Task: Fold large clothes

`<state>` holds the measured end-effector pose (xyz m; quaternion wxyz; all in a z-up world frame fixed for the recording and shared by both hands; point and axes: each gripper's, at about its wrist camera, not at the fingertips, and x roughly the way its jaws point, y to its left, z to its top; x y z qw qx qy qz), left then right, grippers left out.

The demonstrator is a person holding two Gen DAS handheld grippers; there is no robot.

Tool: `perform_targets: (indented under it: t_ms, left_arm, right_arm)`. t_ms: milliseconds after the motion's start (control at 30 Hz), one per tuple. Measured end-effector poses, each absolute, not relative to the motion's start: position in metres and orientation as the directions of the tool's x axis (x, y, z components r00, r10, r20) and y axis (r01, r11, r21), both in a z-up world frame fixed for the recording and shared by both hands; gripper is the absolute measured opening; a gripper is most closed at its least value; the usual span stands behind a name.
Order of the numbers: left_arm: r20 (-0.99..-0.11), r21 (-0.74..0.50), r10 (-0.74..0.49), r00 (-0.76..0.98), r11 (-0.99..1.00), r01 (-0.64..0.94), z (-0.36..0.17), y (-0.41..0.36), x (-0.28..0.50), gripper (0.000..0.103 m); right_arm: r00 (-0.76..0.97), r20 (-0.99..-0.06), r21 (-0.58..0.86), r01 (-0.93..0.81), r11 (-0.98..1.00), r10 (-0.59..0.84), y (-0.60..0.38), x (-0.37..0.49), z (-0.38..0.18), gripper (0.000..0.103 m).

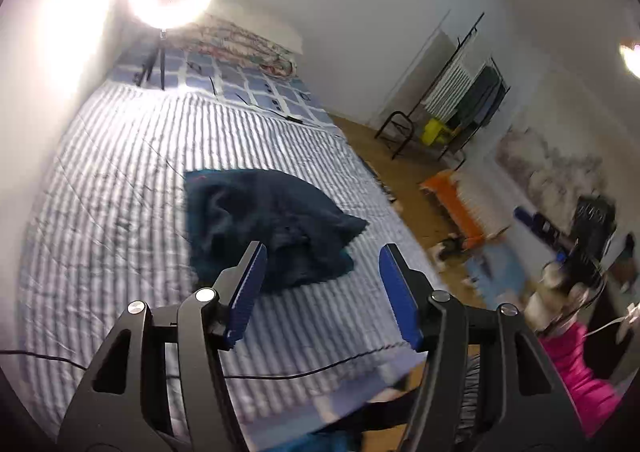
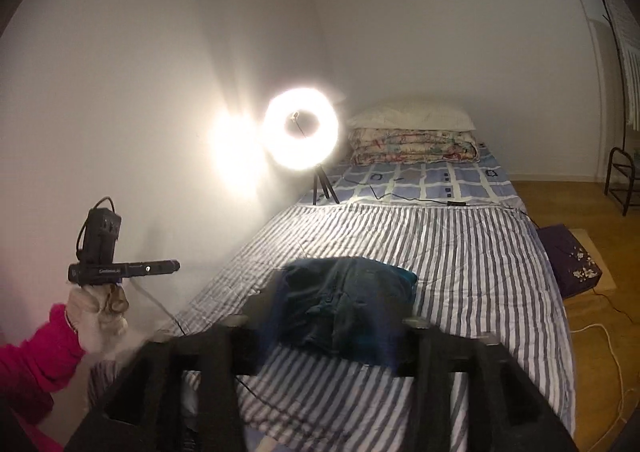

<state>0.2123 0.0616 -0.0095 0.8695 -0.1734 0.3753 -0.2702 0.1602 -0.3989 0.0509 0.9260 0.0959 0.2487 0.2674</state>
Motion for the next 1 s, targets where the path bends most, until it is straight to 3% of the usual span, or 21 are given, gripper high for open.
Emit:
perform_targets:
  t_ms: [300, 500, 700, 833, 900, 933, 967, 1000]
  left_arm:
    - [-0.534, -0.729, -0.644, 0.548, 0.679, 0.087, -0.091, 0.080, 0.269, 0.061]
    - [-0.557, -0.782, -0.640, 0.529, 0.619, -0.075, -0.144, 0.093, 0.310, 0.061]
    - [-0.551, -0.823, -0.647, 0.526, 0.526, -0.215, -0.192, 0.107, 0.337, 0.061]
    - [-0.547, -0.832, -0.685, 0.482, 0.506, -0.226, -0.213, 0.096, 0.353, 0.061]
    - [-0.555, -0.828, -0.694, 0.459, 0.518, -0.217, -0.221, 0.087, 0.361, 0.061]
    - [-0.562, -0.822, -0.690, 0.455, 0.525, -0.220, -0.225, 0.084, 0.364, 0.059]
    - [-0.570, -0.817, -0.684, 0.456, 0.532, -0.223, -0.228, 0.082, 0.367, 0.047]
    - [-0.580, -0.809, -0.677, 0.452, 0.542, -0.227, -0.230, 0.080, 0.370, 0.036]
  right_arm:
    - [0.651, -0.475, 0.548, -0.308, 0.778, 0.593, -0.391, 0.220, -0.030, 0.067]
    - [0.570, -0.531, 0.680, -0.155, 0.717, 0.627, -0.382, 0.281, -0.115, 0.067]
    - [0.494, -0.593, 0.689, -0.096, 0.718, 0.635, -0.359, 0.322, -0.162, 0.067]
    - [0.456, -0.633, 0.653, -0.119, 0.748, 0.625, -0.335, 0.340, -0.180, 0.066]
    - [0.436, -0.648, 0.645, -0.121, 0.754, 0.625, -0.328, 0.347, -0.190, 0.063]
    - [0.424, -0.657, 0.644, -0.115, 0.756, 0.624, -0.326, 0.351, -0.196, 0.055]
    - [0.411, -0.660, 0.649, -0.109, 0.753, 0.629, -0.324, 0.356, -0.202, 0.037]
    - [0.386, -0.660, 0.663, -0.103, 0.741, 0.644, -0.323, 0.360, -0.208, 0.030]
